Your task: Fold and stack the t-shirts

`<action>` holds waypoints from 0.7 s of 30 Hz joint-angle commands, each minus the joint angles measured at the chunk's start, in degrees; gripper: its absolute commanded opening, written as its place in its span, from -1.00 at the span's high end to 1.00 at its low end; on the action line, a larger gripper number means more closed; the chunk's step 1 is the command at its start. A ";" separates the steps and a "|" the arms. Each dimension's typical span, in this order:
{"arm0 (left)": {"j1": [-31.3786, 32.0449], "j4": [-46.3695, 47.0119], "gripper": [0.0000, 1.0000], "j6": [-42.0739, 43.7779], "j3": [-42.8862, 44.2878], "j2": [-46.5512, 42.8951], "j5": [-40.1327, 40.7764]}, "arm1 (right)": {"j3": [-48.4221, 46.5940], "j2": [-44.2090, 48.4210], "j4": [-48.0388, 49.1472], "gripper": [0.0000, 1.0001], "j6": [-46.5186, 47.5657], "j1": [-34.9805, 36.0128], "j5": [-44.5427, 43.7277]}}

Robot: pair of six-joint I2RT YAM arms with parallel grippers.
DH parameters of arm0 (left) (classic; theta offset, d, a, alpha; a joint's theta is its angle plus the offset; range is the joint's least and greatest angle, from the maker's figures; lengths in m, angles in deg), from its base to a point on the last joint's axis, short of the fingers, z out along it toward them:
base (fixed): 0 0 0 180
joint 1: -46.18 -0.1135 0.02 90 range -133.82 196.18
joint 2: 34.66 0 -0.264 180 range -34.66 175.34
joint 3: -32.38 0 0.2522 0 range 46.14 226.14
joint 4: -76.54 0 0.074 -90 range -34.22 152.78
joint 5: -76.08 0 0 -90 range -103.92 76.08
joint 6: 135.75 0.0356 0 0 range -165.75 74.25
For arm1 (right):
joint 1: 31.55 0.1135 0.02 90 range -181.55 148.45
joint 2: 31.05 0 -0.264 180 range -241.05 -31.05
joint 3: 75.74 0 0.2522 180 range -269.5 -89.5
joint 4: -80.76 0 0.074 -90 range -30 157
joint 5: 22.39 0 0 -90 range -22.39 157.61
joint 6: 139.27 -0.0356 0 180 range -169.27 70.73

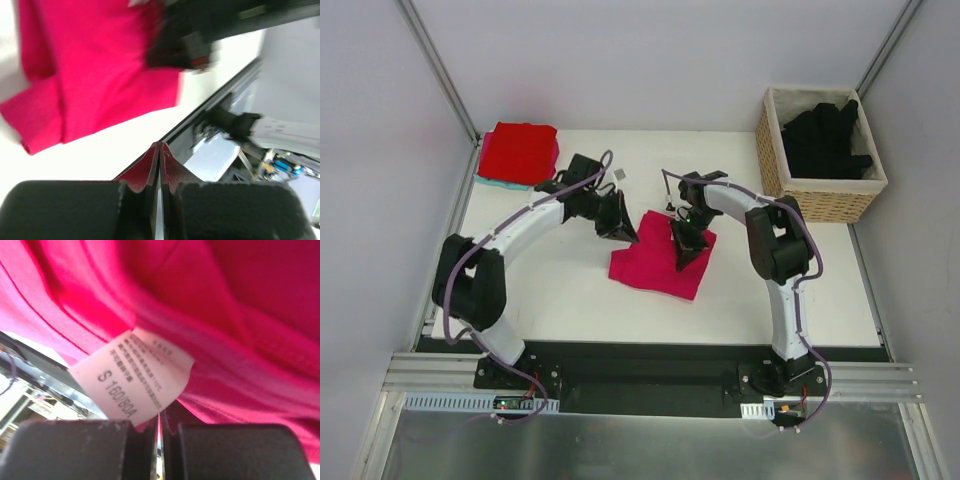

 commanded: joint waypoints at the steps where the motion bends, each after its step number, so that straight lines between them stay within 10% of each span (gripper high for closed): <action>1: -0.84 -5.14 1.00 -0.43 10.38 -10.38 -0.75 | 2.24 6.52 -5.73 0.98 1.72 0.50 -5.11; 21: -12.53 -7.79 1.00 -1.75 -0.94 -30.17 3.74 | 10.51 23.57 -2.57 0.98 -2.50 -5.03 -22.86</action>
